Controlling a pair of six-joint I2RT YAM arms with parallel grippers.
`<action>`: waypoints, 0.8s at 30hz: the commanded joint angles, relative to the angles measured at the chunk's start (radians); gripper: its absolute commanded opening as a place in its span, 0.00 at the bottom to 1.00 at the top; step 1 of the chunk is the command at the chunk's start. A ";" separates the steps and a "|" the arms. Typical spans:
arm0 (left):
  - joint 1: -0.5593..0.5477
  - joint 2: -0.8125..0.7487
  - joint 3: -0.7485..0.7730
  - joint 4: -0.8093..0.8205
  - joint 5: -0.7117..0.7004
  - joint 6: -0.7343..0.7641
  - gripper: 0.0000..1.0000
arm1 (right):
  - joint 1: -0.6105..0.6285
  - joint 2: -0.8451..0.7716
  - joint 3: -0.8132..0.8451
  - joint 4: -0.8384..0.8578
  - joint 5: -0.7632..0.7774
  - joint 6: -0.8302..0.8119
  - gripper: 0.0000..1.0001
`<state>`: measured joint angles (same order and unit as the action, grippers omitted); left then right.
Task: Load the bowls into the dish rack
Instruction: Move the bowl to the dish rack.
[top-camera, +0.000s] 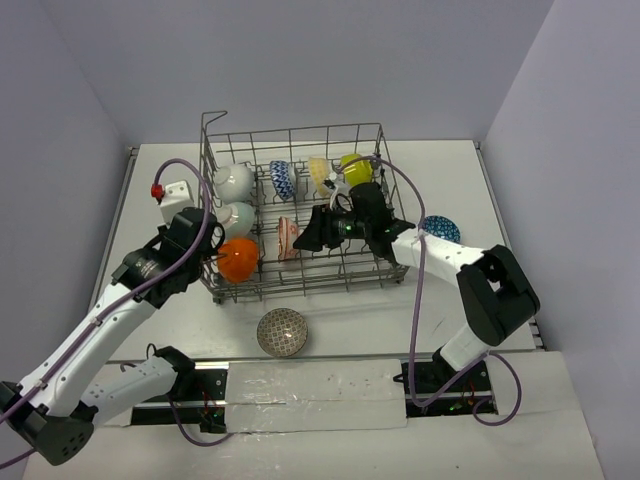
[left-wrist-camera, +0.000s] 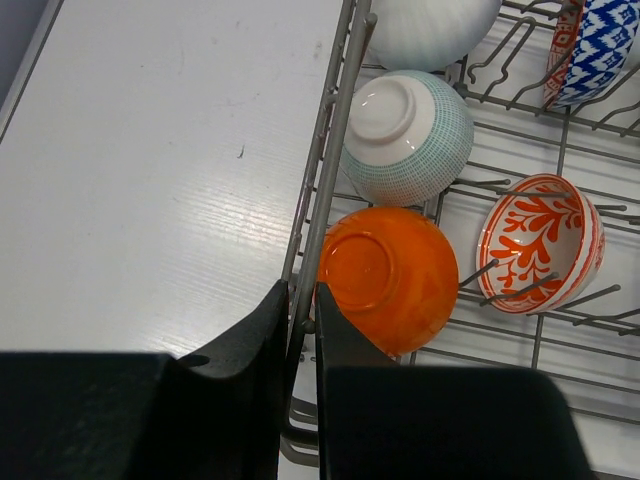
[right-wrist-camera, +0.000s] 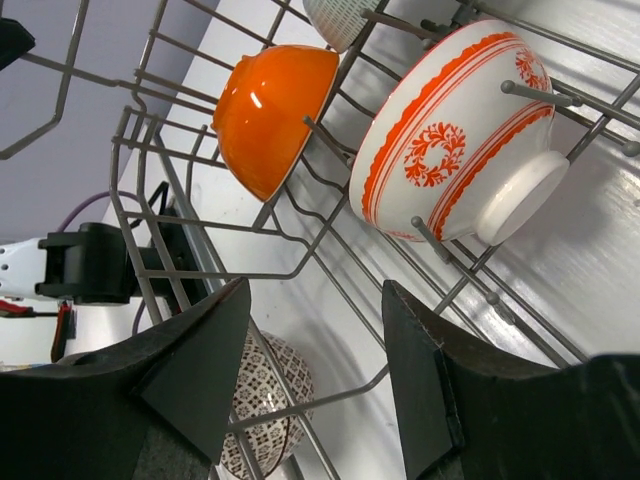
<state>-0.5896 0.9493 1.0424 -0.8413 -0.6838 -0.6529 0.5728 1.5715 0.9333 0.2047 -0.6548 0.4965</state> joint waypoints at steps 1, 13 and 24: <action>0.013 -0.021 -0.021 0.021 -0.016 -0.036 0.08 | 0.013 0.015 0.065 0.001 0.006 -0.013 0.63; 0.013 -0.030 -0.035 0.030 0.153 0.045 0.09 | 0.012 0.070 0.119 -0.076 0.055 -0.049 0.70; 0.014 -0.073 -0.036 0.015 0.214 0.068 0.22 | 0.013 0.131 0.179 -0.113 0.106 -0.056 0.72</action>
<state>-0.5705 0.8902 1.0134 -0.8200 -0.5488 -0.5861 0.5785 1.6833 1.0538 0.0921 -0.5716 0.4583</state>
